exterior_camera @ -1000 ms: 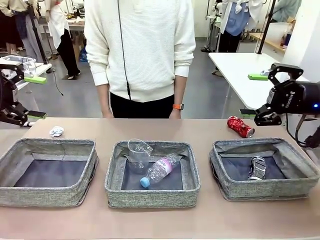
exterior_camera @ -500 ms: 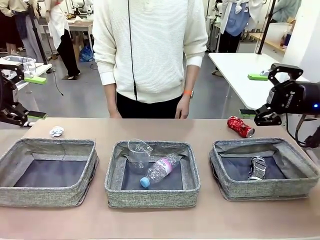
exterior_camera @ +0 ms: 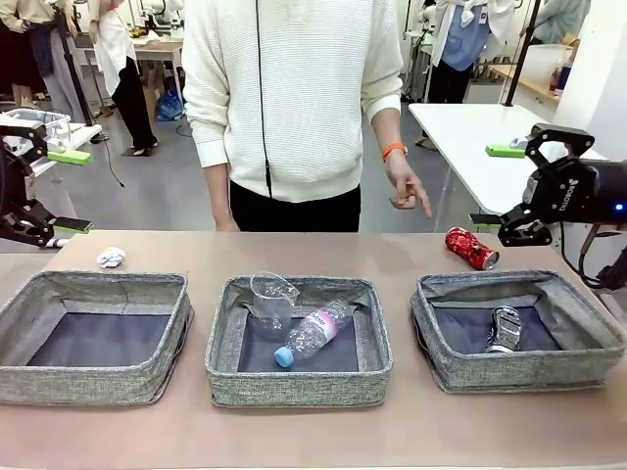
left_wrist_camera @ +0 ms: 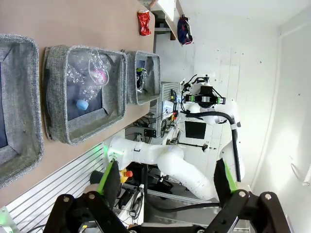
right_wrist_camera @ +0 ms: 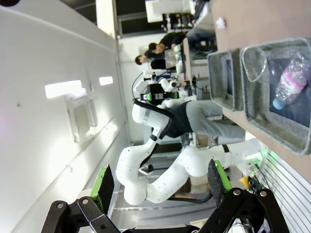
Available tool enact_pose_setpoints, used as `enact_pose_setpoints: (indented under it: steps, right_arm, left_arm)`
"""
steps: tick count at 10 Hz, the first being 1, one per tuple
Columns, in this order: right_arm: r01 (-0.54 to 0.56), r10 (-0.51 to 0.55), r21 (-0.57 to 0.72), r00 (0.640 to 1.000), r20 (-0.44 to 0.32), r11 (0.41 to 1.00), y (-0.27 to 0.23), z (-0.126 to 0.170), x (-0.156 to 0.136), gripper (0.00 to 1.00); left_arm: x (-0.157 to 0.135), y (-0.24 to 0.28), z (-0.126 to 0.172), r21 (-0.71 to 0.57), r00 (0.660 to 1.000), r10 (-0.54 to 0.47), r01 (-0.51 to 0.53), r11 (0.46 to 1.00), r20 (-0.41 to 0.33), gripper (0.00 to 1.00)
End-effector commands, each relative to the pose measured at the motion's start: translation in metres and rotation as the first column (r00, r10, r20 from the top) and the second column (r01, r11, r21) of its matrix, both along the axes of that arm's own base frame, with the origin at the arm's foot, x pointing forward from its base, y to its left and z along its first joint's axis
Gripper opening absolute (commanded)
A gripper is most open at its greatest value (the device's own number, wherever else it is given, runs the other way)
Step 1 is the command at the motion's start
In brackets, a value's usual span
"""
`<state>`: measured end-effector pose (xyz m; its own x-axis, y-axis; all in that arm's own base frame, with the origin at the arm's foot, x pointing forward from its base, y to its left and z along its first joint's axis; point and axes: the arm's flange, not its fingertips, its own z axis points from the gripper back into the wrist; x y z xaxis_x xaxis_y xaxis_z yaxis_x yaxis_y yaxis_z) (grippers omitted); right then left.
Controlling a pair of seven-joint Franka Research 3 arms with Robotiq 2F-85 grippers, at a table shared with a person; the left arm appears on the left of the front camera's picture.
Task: Sort the waste into the appropriate baskets.
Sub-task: Pick up the waste item pointed out by the person.
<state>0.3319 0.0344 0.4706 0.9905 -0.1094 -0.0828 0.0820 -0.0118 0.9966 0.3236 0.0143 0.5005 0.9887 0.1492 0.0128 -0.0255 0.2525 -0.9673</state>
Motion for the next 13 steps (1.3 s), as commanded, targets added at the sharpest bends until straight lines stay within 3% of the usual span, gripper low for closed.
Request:
enact_pose_setpoints:
  steps: [1, 7, 8, 9, 10, 11, 12, 13]
  right_arm:
    - [0.001, -0.001, 0.015, 1.0, 0.02, 1.0, 0.001, 0.001, 0.001, 1.0]
    - [0.0, 0.0, 0.0, 1.0, 0.0, 1.0, 0.0, 0.0, 0.0, 1.0]
    - [0.139, -0.134, -0.419, 0.99, 0.04, 0.897, 0.01, -0.001, 0.02, 1.0]
    - [0.105, -0.111, -0.696, 0.993, 0.036, 0.71, 0.021, -0.006, 0.039, 1.0]
    - [0.054, -0.171, -0.917, 0.985, -0.016, 0.395, 0.024, -0.013, 0.056, 1.0]
    - [0.002, -0.177, -0.991, 0.984, -0.023, 0.137, 0.021, -0.016, 0.068, 1.0]
    - [0.0, -0.169, -0.988, 0.985, 0.026, -0.152, 0.017, -0.014, 0.073, 1.0]
    - [0.072, -0.126, -0.95, 0.985, 0.115, -0.303, 0.01, -0.006, 0.073, 1.0]
  left_arm:
    - [0.0, 0.0, 0.002, -0.005, 1.0, -0.005, 0.005, 1.0, 0.017, 1.0]
    - [0.0, 0.0, 0.002, -0.005, 1.0, -0.005, 0.005, 1.0, 0.017, 1.0]
    - [0.0, 0.0, 0.002, -0.005, 1.0, -0.005, 0.005, 1.0, 0.017, 1.0]
    - [0.0, 0.0, 0.002, -0.005, 1.0, -0.005, 0.005, 1.0, 0.017, 1.0]
    - [0.0, 0.0, 0.002, -0.005, 1.0, -0.005, 0.005, 1.0, 0.017, 1.0]
    - [0.0, 0.0, 0.002, -0.005, 1.0, -0.005, 0.005, 1.0, 0.017, 1.0]
    - [0.0, 0.0, 0.002, -0.005, 1.0, -0.005, 0.005, 1.0, 0.017, 1.0]
    - [0.0, 0.0, 0.002, -0.005, 1.0, -0.005, 0.005, 1.0, 0.017, 1.0]
